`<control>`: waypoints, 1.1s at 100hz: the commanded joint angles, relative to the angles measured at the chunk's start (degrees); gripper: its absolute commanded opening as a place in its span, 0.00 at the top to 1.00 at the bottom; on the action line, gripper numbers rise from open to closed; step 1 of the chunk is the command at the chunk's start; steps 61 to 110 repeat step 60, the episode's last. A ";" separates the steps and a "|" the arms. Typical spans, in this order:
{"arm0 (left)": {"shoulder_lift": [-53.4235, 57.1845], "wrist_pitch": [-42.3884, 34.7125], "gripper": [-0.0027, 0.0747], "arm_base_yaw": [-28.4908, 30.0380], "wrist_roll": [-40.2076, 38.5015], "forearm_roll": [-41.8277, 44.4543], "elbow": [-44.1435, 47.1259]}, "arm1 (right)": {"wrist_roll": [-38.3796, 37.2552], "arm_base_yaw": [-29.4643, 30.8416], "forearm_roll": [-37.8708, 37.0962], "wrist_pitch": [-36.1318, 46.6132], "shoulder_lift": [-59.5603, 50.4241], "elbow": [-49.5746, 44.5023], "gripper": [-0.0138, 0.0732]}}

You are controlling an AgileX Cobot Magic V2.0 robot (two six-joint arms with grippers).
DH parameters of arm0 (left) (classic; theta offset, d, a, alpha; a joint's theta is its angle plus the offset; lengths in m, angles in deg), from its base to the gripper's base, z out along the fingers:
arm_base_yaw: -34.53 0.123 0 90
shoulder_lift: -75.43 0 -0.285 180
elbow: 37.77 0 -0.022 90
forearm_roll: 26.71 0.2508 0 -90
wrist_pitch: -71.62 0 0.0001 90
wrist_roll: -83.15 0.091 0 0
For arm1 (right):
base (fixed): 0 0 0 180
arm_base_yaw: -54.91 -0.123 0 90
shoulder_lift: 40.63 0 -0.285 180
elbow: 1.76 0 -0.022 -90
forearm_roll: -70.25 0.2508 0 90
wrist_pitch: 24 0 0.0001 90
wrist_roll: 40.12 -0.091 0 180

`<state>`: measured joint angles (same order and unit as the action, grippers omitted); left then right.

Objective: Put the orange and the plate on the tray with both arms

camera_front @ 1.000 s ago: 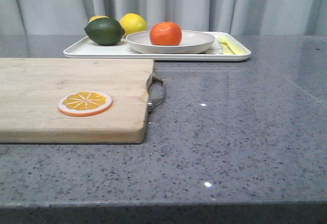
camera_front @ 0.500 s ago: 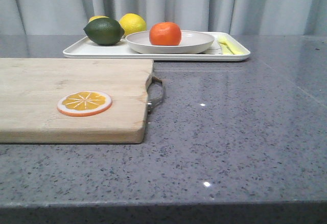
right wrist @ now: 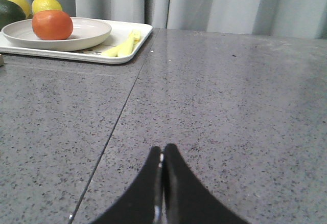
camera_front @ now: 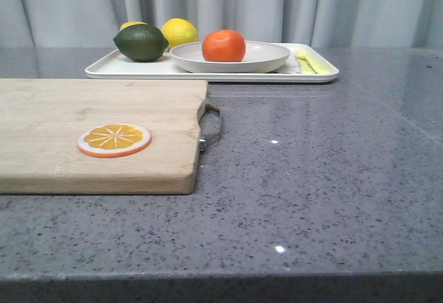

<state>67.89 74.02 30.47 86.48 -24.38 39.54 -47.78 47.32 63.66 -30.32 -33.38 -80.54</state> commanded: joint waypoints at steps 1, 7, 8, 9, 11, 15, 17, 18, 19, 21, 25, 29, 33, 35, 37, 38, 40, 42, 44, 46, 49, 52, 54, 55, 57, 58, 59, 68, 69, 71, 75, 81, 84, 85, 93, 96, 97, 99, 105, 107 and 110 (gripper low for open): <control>1.97 -3.85 0.99 -0.03 -0.50 -0.03 0.43 | -0.01 0.18 0.20 4.48 -0.73 1.19 0.96; 1.97 -3.85 0.99 -0.03 -0.50 -0.03 0.43 | -0.01 0.18 0.20 4.48 -0.73 1.19 0.96; 1.97 -3.85 0.99 -0.03 -0.50 -0.03 0.43 | -0.01 0.18 0.20 4.48 -0.73 1.19 0.96; 1.97 -3.85 0.99 -0.03 -0.50 -0.03 0.43 | -0.01 0.18 0.20 4.48 -0.73 1.19 0.96; 1.97 -3.85 0.99 -0.03 -0.50 -0.03 0.43 | -0.01 0.18 0.20 4.48 -0.73 1.19 0.96; 1.97 -3.85 0.99 -0.03 -0.50 -0.03 0.43 | -0.01 0.18 0.20 4.48 -0.73 1.19 0.96; 1.97 -3.85 0.99 -0.03 -0.50 -0.03 0.43 | -0.01 0.18 0.20 4.48 -0.73 1.19 0.96; 1.97 -3.85 0.99 -0.03 -0.50 -0.03 0.43 | -0.01 0.18 0.20 4.48 -0.73 1.19 0.96; 1.97 -3.85 0.99 -0.03 -0.50 -0.03 0.43 | -0.01 0.18 0.20 4.48 -0.73 1.19 0.96; 1.97 -3.85 0.99 -0.03 -0.50 -0.03 0.43 | -0.01 0.18 0.20 4.48 -0.73 1.19 0.96; 1.97 -3.85 0.99 -0.03 -0.50 -0.03 0.43 | -0.01 0.18 0.20 4.48 -0.73 1.19 0.96; 1.97 -3.85 0.99 -0.03 -0.50 -0.03 0.43 | -0.01 0.18 0.20 4.48 -0.73 1.19 0.96; 1.97 -3.85 0.99 -0.03 -0.50 -0.03 0.43 | -0.01 0.18 0.20 4.48 -0.73 1.19 0.96; 1.97 -3.85 0.99 -0.03 -0.50 -0.03 0.43 | -0.01 0.18 0.20 4.48 -0.73 1.19 0.96; 1.97 -3.85 0.99 -0.03 -0.50 -0.03 0.43 | -0.01 0.18 0.20 4.48 -0.73 1.19 0.96; 1.97 -3.85 0.99 -0.03 -0.50 -0.03 0.43 | -0.01 0.18 0.20 4.48 -0.73 1.19 0.96; 1.97 -3.85 0.99 -0.03 -0.50 -0.03 0.43 | -0.01 0.18 0.20 4.48 -0.73 1.19 0.96; 1.97 -3.85 0.99 -0.03 -0.50 -0.03 0.43 | -0.01 0.18 0.20 4.48 -0.73 1.19 0.96; 1.97 -3.85 0.99 -0.03 -0.50 -0.03 0.43 | -0.01 0.18 0.20 4.48 -0.73 1.19 0.96; 1.97 -3.85 0.99 -0.03 -0.50 -0.03 0.43 | -0.01 0.18 0.20 4.48 -0.73 1.19 0.96; 1.97 -3.85 0.99 -0.03 -0.50 -0.03 0.43 | -0.01 0.18 0.20 4.48 -0.73 1.19 0.96; 1.97 -3.85 0.99 -0.03 -0.50 -0.03 0.43 | -0.01 0.18 0.20 4.48 -0.73 1.19 0.92; 1.97 -3.85 0.99 -0.03 -0.50 -0.03 0.43 | -0.01 0.18 0.20 4.48 -0.73 1.19 0.92; 1.97 -3.85 0.99 -0.03 -0.50 -0.03 0.43 | -0.01 0.18 0.20 4.48 -0.73 1.19 0.92; 1.97 -3.85 0.99 -0.03 -0.50 -0.03 0.43 | -0.01 0.18 0.20 4.48 -0.73 1.19 0.92; 1.97 -3.85 0.99 -0.03 -0.50 -0.03 0.43 | -0.01 0.18 0.20 4.48 -0.73 1.19 0.92; 1.97 -3.85 0.99 -0.03 -0.50 -0.03 0.43 | -0.01 0.18 0.20 4.48 -0.73 1.19 0.92; 1.97 -3.85 0.99 -0.03 -0.50 -0.03 0.43 | -0.01 0.18 0.20 4.48 -0.73 1.19 0.92; 1.97 -3.85 0.99 -0.03 -0.50 -0.03 0.43 | -0.01 0.18 0.20 4.48 -0.73 1.19 0.92; 1.97 -3.85 0.99 -0.03 -0.50 -0.03 0.43 | -0.01 0.18 0.20 4.48 -0.73 1.19 0.92; 1.97 -3.85 0.99 -0.03 -0.50 -0.03 0.43 | -0.01 0.18 0.20 4.48 -0.73 1.19 0.92; 1.97 -3.85 0.99 -0.03 -0.50 -0.03 0.43 | -0.01 0.18 0.20 4.48 -0.73 1.19 0.92; 1.97 -3.85 0.99 -0.03 -0.50 -0.03 0.43 | -0.01 0.18 0.20 4.48 -0.73 1.19 0.92; 1.97 -3.85 0.99 -0.03 -0.50 -0.03 0.43 | -0.01 0.18 0.20 4.48 -0.73 1.19 0.92; 1.97 -3.85 0.99 -0.03 -0.50 -0.03 0.43 | -0.01 0.18 0.20 4.48 -0.73 1.19 0.92; 1.97 -3.85 0.99 -0.03 -0.50 -0.03 0.43 | -0.01 0.18 0.20 4.48 -0.73 1.19 0.92; 1.97 -3.85 0.99 -0.03 -0.50 -0.03 0.43 | -0.01 0.18 0.20 4.48 -0.73 1.19 0.92; 1.97 -3.85 0.99 -0.03 -0.50 -0.03 0.43 | -0.01 0.18 0.20 4.48 -0.73 1.19 0.92; 1.97 -3.85 0.99 -0.03 -0.50 -0.03 0.43 | -0.01 0.18 0.20 4.48 -0.73 1.19 0.92; 1.97 -3.85 0.99 -0.03 -0.50 -0.03 0.43 | -0.01 0.18 0.20 4.48 -0.73 1.19 0.92; 1.97 -3.85 0.99 -0.03 -0.50 -0.03 0.43 | -0.01 0.18 0.20 4.48 -0.73 1.19 0.92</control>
